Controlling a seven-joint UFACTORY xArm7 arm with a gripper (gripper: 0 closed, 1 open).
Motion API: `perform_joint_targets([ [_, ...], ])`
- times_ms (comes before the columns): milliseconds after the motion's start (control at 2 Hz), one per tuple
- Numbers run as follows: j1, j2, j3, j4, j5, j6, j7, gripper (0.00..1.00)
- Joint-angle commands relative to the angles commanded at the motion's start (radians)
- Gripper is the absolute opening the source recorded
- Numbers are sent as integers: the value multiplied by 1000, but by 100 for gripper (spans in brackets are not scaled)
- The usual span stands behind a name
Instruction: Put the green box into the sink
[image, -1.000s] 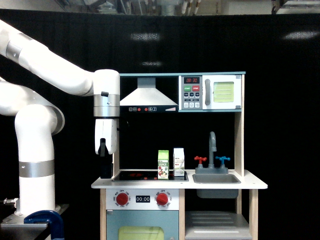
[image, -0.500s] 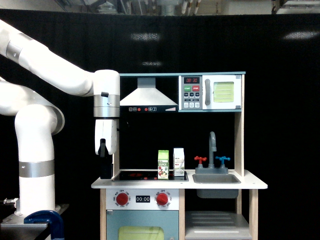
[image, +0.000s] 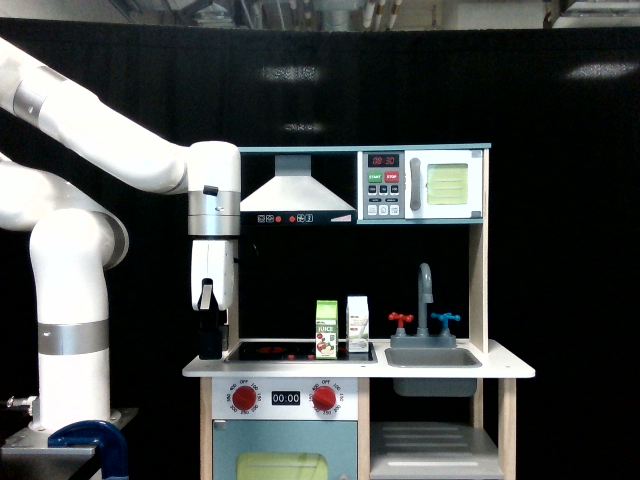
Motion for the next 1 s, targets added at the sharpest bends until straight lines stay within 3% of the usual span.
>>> perform_joint_targets([
  [500,135,17,-158,43,-60,-100,-432,100],
  [1000,316,266,-185,233,-44,-184,-664,100],
])
